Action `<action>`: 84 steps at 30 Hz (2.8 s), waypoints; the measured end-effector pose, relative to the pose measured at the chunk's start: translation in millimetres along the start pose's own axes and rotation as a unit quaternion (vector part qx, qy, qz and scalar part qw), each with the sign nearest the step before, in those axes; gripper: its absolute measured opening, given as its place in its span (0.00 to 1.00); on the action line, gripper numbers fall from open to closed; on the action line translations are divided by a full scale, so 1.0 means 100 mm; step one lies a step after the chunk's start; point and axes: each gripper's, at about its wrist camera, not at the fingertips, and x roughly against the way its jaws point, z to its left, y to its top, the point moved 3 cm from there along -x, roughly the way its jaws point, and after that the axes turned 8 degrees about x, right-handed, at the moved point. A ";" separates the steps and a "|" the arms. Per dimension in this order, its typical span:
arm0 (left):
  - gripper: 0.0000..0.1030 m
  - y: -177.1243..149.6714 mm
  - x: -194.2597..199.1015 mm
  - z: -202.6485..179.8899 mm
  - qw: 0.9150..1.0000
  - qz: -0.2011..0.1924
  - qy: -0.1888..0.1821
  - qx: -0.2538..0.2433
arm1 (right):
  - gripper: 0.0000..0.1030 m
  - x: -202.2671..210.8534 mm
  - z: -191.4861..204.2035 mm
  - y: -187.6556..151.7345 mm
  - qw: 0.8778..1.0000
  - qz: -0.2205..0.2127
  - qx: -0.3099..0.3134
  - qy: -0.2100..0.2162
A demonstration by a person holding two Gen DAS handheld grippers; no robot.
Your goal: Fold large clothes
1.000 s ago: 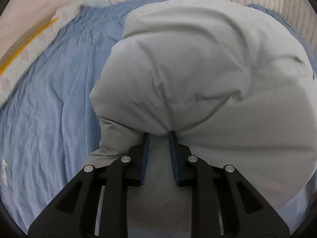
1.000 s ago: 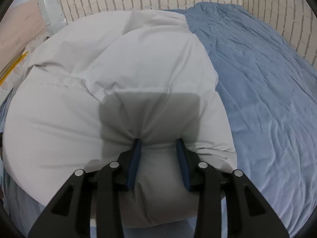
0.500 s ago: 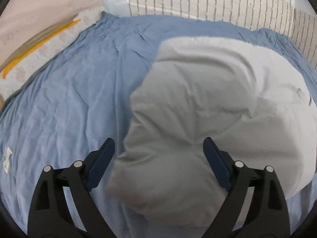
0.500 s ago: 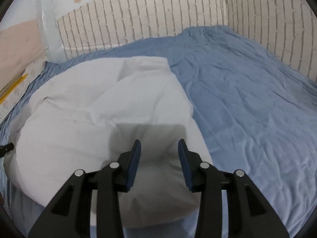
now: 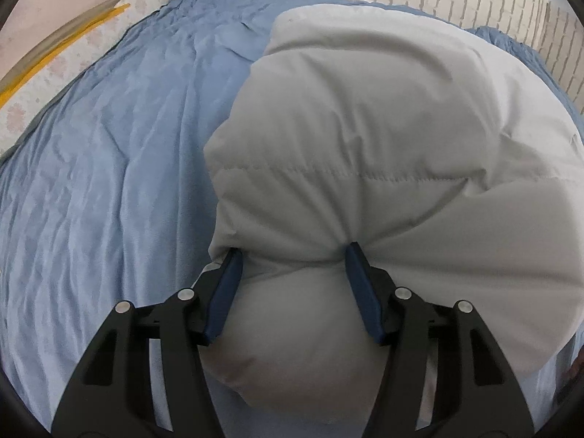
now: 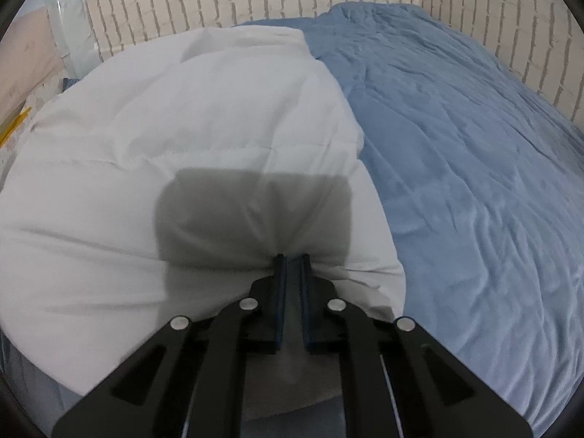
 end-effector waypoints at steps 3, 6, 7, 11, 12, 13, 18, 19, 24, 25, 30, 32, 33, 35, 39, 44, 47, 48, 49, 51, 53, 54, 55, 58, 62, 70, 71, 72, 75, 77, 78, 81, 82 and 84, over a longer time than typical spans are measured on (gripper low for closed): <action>0.58 0.05 -0.07 0.02 1.000 0.001 -0.005 0.000 | 0.05 -0.01 0.03 -0.01 1.000 -0.004 0.004 -0.003; 0.59 0.09 -0.09 0.06 1.000 -0.002 0.000 -0.005 | 0.05 -0.01 0.04 -0.01 1.000 -0.004 0.005 -0.005; 0.59 0.10 -0.11 0.06 1.000 -0.003 0.001 -0.006 | 0.05 -0.01 0.04 -0.01 1.000 -0.005 0.006 -0.004; 0.59 0.18 -0.14 0.11 1.000 -0.006 0.006 -0.009 | 0.05 -0.01 0.03 -0.01 1.000 -0.004 0.005 -0.003; 0.59 0.18 -0.14 0.10 1.000 -0.008 0.009 -0.011 | 0.05 -0.01 0.03 -0.01 1.000 -0.005 0.005 -0.003; 0.59 0.17 -0.13 0.02 1.000 -0.009 0.012 -0.013 | 0.05 -0.01 0.03 0.00 1.000 -0.004 0.005 -0.003; 0.60 0.20 -0.06 -0.06 0.999 -0.022 0.027 -0.021 | 0.05 0.02 0.03 0.01 1.000 -0.005 0.002 0.000; 0.60 0.19 -0.07 -0.06 0.999 -0.024 0.028 -0.021 | 0.05 0.02 0.03 0.01 1.000 -0.006 0.000 0.002; 0.61 0.11 -0.04 -0.08 0.999 -0.038 0.027 -0.014 | 0.08 0.12 -0.06 0.02 0.999 -0.017 -0.029 0.024; 0.62 0.11 -0.04 -0.08 0.999 -0.042 0.028 -0.012 | 0.08 0.14 -0.10 0.02 0.999 -0.021 -0.038 0.030; 0.83 0.04 0.10 -0.06 0.996 -0.065 0.053 -0.002 | 0.28 0.35 -0.20 0.06 0.999 -0.047 -0.026 0.002; 0.83 0.04 0.08 -0.05 0.997 -0.065 0.051 0.002 | 0.52 0.47 -0.23 0.07 0.999 -0.054 -0.010 0.000; 0.83 0.02 0.08 -0.06 0.997 -0.063 0.044 0.005 | 0.55 0.50 -0.23 0.07 0.999 -0.053 -0.002 0.004; 0.83 0.02 0.07 -0.09 0.997 -0.061 0.040 0.007 | 0.56 0.55 -0.25 0.06 0.999 -0.048 0.014 0.003; 0.85 0.01 0.02 -0.15 0.997 -0.064 0.050 0.000 | 0.68 0.40 -0.34 0.01 0.999 -0.015 -0.008 0.039; 0.89 0.13 -0.02 -0.24 0.997 -0.064 0.051 0.005 | 0.79 0.29 -0.38 -0.02 0.999 -0.003 -0.021 0.040; 0.89 0.11 0.01 -0.27 0.996 -0.066 0.054 0.003 | 0.80 0.21 -0.46 -0.07 0.995 0.023 -0.054 0.077; 0.89 0.11 0.00 -0.30 0.996 -0.067 0.056 0.001 | 0.80 0.20 -0.48 -0.07 0.994 0.028 -0.062 0.089; 0.90 0.11 0.03 -0.31 0.996 -0.068 0.057 0.000 | 0.80 0.18 -0.51 -0.09 0.991 0.033 -0.069 0.106; 0.90 0.11 0.02 -0.34 0.996 -0.068 0.058 0.001 | 0.80 0.15 -0.51 -0.13 0.988 0.039 -0.078 0.129; 0.90 0.19 0.32 0.01 0.996 -0.067 0.055 0.004 | 0.80 0.17 -0.49 -0.12 0.985 0.033 -0.079 0.148; 0.90 0.17 0.40 0.11 0.996 -0.066 0.054 0.005 | 0.80 0.20 -0.46 -0.10 0.985 0.026 -0.073 0.151; 0.90 0.19 0.42 0.14 0.996 -0.066 0.053 0.006 | 0.80 0.22 -0.43 -0.09 0.987 0.021 -0.064 0.148; 0.90 0.17 0.43 0.15 0.997 -0.065 0.051 0.009 | 0.81 0.16 -0.33 -0.09 0.990 0.027 -0.038 0.129; 0.91 0.16 0.37 0.15 0.996 -0.065 0.053 0.011 | 0.86 0.07 -0.26 -0.09 0.991 0.026 -0.029 0.126; 0.93 0.15 0.37 0.16 0.997 -0.062 0.055 0.008 | 0.99 -0.26 -0.12 0.03 0.985 0.025 -0.044 0.164; 0.93 0.15 0.37 0.16 0.997 -0.062 0.055 0.008 | 0.99 -0.28 -0.09 0.03 0.986 0.024 -0.043 0.162; 0.93 0.15 0.38 0.17 0.997 -0.062 0.054 0.007 | 0.99 -0.28 -0.06 0.04 0.986 0.023 -0.040 0.160; 0.93 0.14 0.40 0.18 0.997 -0.060 0.057 0.004 | 0.87 -0.14 0.07 0.09 0.990 0.023 -0.005 0.141; 0.96 0.15 0.39 0.19 0.996 -0.060 0.058 0.002 | 0.66 0.06 0.30 0.13 0.991 0.003 0.081 0.102; 0.96 0.15 0.40 0.20 0.996 -0.060 0.059 0.002 | 0.55 0.07 0.34 0.13 0.991 0.005 0.091 0.098; 0.97 0.14 0.40 0.22 0.997 -0.053 0.052 0.006 | 0.50 0.07 0.44 0.12 0.990 0.005 0.118 0.083; 0.97 0.14 0.43 0.23 0.997 -0.052 0.053 0.003 | 0.52 0.06 0.46 0.12 0.989 0.008 0.124 0.078; 0.97 0.14 0.48 0.24 0.997 -0.053 0.061 -0.006 | 0.59 0.03 0.46 0.12 0.990 0.006 0.126 0.059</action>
